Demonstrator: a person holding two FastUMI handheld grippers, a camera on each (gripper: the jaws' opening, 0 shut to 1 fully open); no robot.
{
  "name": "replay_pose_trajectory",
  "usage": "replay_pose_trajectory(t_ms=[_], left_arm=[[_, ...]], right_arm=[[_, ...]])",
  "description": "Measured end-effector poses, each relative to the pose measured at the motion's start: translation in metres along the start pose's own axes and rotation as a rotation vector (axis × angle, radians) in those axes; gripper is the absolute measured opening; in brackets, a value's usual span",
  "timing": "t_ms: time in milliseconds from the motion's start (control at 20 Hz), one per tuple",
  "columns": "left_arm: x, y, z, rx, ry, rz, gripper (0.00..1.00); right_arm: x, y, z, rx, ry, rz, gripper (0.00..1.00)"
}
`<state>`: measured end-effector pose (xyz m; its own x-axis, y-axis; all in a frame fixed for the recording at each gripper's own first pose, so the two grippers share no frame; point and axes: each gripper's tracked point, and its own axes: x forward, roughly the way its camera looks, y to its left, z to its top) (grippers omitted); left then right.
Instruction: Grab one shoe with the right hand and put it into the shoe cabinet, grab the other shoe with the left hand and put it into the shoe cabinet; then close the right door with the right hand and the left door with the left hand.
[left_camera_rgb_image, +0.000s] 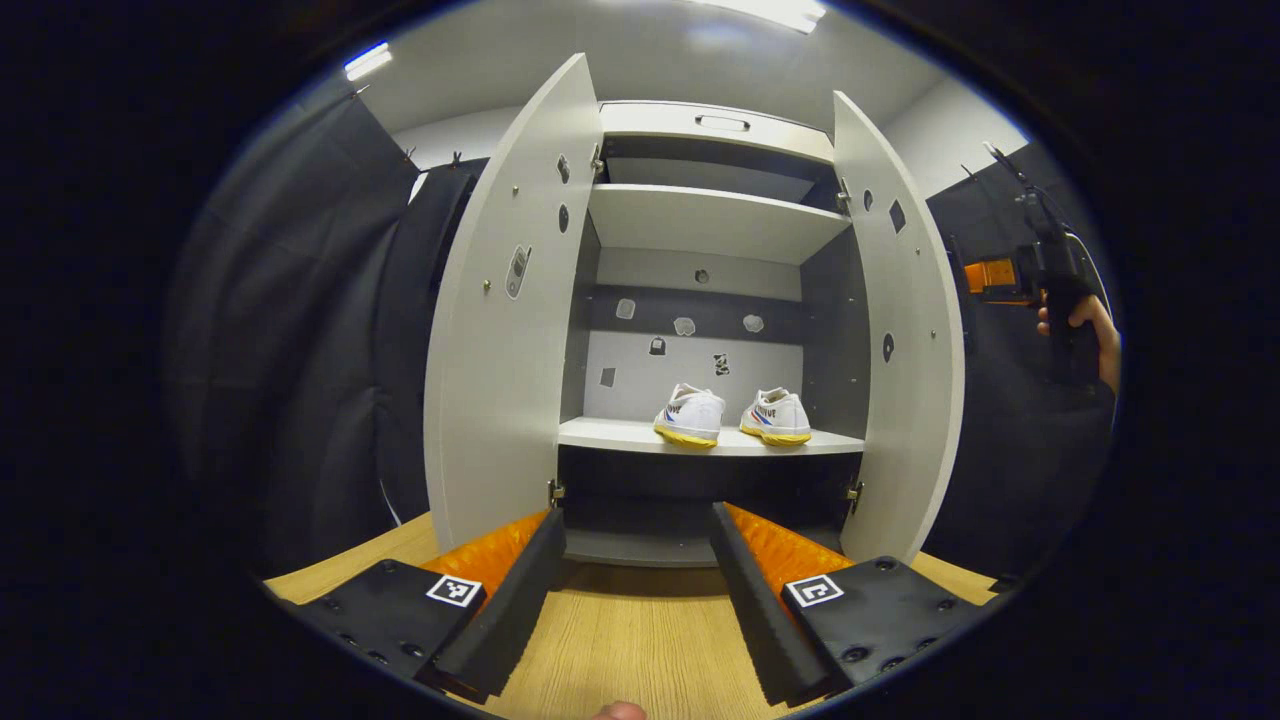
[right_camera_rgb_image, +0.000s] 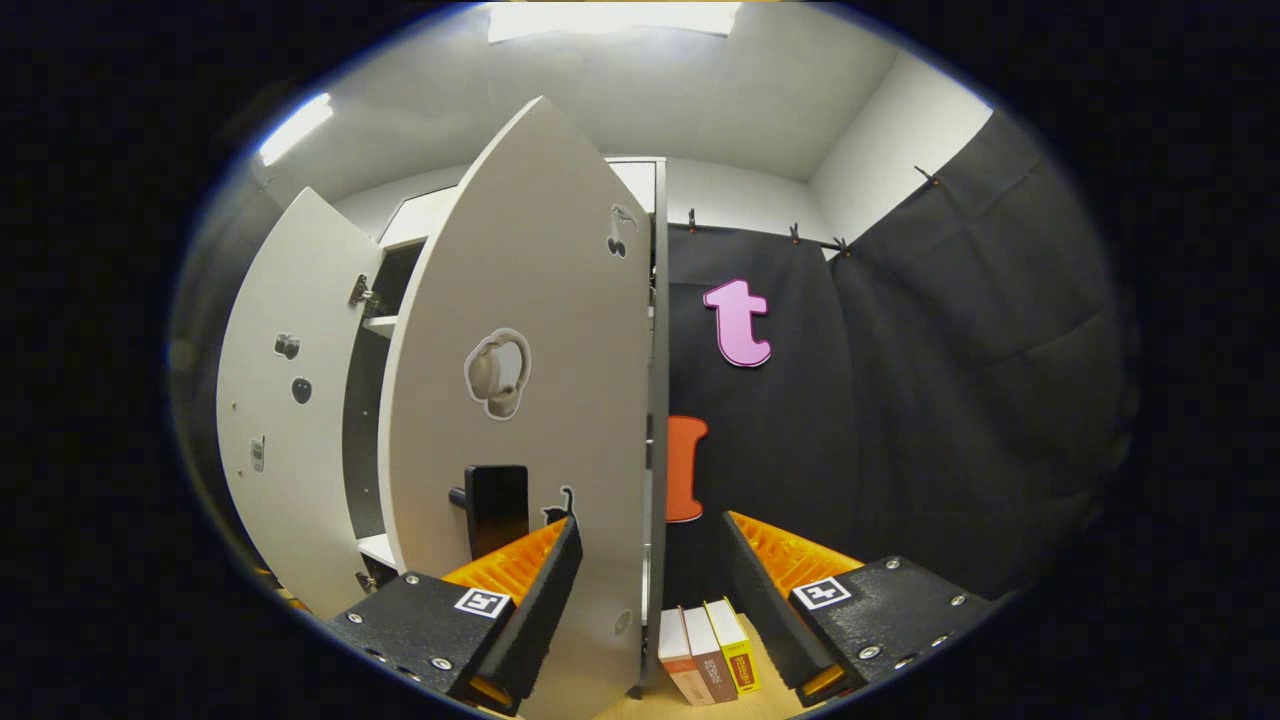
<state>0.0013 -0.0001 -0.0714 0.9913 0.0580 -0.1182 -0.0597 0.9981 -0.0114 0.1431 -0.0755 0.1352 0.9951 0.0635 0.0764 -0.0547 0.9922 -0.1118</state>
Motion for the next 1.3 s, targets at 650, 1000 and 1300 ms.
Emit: replay_pose_trajectory(t_ms=[650,1000,1300], left_arm=[[-0.015,0.036,0.005,-0.002,-0.010,0.090,0.95],[-0.013,0.040,0.009,0.001,-0.009,0.082,0.90],[-0.004,0.020,0.014,-0.001,-0.012,0.025,0.95]], right_arm=[[0.046,0.087,-0.017,0.071,0.005,0.102,0.92],[-0.002,0.082,-0.015,0.104,-0.016,0.076,0.92],[-0.069,0.092,-0.056,0.059,-0.008,0.047,0.92]])
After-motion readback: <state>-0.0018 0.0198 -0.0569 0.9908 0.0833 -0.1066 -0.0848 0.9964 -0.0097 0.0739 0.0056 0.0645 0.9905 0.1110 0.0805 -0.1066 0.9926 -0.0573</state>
